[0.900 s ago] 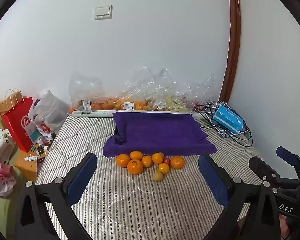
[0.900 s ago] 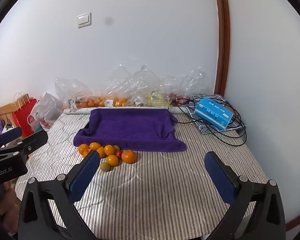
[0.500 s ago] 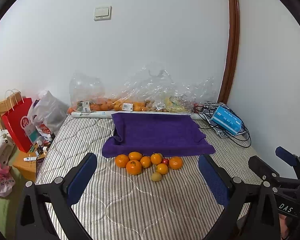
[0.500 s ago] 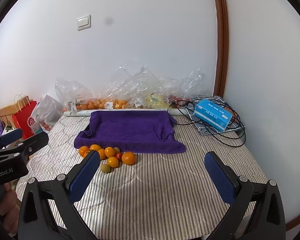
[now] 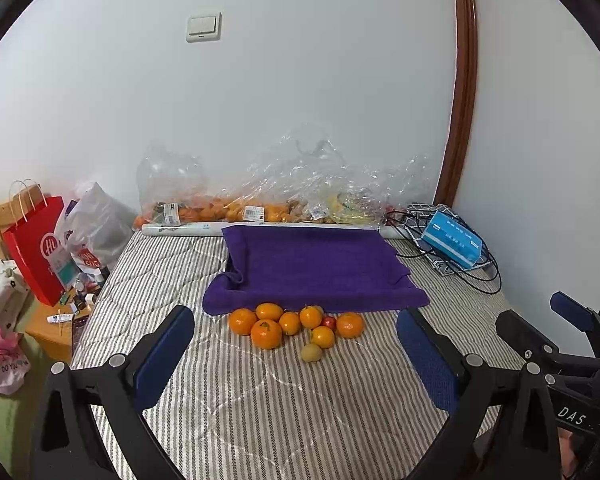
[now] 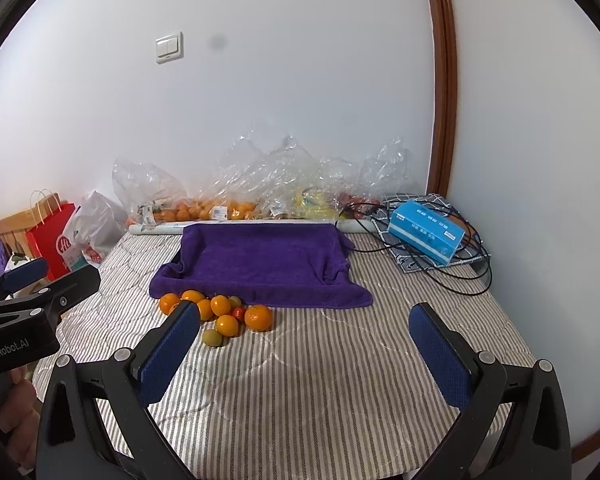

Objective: Organize fruits

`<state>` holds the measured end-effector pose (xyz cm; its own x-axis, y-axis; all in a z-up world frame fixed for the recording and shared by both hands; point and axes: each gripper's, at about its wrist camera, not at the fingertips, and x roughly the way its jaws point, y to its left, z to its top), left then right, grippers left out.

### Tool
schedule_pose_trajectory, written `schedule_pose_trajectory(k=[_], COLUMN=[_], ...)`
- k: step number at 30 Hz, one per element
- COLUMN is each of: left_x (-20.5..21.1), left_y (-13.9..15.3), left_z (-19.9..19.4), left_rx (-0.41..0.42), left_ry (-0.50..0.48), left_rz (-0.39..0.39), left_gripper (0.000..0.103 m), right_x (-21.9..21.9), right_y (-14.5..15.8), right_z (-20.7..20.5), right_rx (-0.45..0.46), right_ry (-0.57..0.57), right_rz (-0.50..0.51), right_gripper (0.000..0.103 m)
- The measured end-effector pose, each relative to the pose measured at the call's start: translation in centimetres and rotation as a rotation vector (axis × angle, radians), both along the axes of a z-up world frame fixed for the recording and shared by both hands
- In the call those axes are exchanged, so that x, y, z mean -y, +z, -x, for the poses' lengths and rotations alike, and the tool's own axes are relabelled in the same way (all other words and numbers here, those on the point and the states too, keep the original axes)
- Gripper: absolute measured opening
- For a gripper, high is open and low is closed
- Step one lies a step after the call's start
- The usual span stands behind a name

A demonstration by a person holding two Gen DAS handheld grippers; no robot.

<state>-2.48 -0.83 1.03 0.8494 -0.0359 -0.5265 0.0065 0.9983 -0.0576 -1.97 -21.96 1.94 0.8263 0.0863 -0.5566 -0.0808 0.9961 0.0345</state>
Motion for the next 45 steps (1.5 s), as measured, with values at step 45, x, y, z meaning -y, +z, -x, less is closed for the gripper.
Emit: schedule_pose_trajectory(k=[45], left_x=[-0.83], left_y=[-0.15], left_z=[-0.74], left_rx=[-0.057], left_ry=[-0.011], left_rz=[0.043], left_gripper=[0.102], right_x=[-0.34], right_y=[-0.15], right_z=[0.06], right_rx=[0.033], right_ry=[0.006], right_rz=[-0.032], right_gripper=[0.103])
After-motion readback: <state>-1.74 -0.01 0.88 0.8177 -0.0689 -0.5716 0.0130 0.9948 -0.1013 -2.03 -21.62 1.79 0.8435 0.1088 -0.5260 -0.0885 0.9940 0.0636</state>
